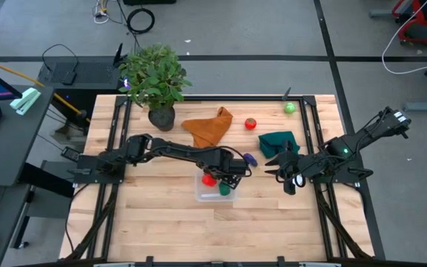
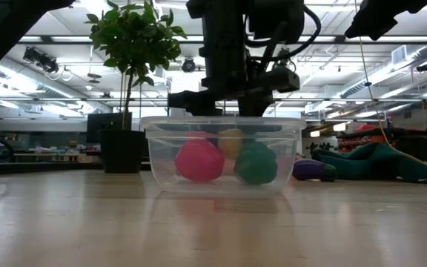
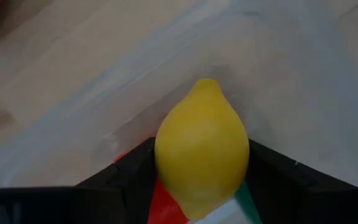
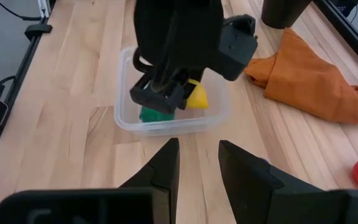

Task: Pick and placing Produce into tupperware
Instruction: Put the lemon into the transparent bin, then put the cabbage into the transparent bin

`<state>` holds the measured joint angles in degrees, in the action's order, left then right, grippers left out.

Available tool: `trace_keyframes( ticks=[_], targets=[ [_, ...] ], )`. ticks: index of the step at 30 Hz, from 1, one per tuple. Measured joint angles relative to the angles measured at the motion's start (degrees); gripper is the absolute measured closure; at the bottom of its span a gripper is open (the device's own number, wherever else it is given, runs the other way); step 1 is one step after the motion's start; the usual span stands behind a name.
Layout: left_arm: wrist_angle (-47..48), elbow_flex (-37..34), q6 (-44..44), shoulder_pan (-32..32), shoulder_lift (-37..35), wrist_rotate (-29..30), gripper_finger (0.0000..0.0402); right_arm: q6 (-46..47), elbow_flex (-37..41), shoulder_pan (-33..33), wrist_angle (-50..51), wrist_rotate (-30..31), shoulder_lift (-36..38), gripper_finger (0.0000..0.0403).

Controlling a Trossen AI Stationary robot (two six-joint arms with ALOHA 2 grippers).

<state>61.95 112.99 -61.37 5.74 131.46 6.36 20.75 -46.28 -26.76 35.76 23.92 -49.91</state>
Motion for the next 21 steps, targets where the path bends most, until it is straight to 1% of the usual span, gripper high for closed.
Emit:
trace_keyframes(
  ticks=[5,10,17,21],
  targets=[
    [-1.5,0.0,-0.5,0.0,0.0,0.4,0.0156,0.0,0.0,0.0,0.3,0.0,0.0,0.0325],
    [-2.1,0.0,-0.6,0.0,0.0,0.6,0.0152,0.0,0.0,0.0,0.4,0.0,0.0,0.0325],
    [-2.8,0.3,-0.5,0.0,-1.2,2.9,0.0172,0.0,0.0,0.0,0.4,0.0,0.0,0.0325],
    [-2.6,2.1,-0.5,0.6,-3.0,7.0,0.0189,0.1,0.0,0.0,1.1,0.0,0.4,0.0325]
  ],
)
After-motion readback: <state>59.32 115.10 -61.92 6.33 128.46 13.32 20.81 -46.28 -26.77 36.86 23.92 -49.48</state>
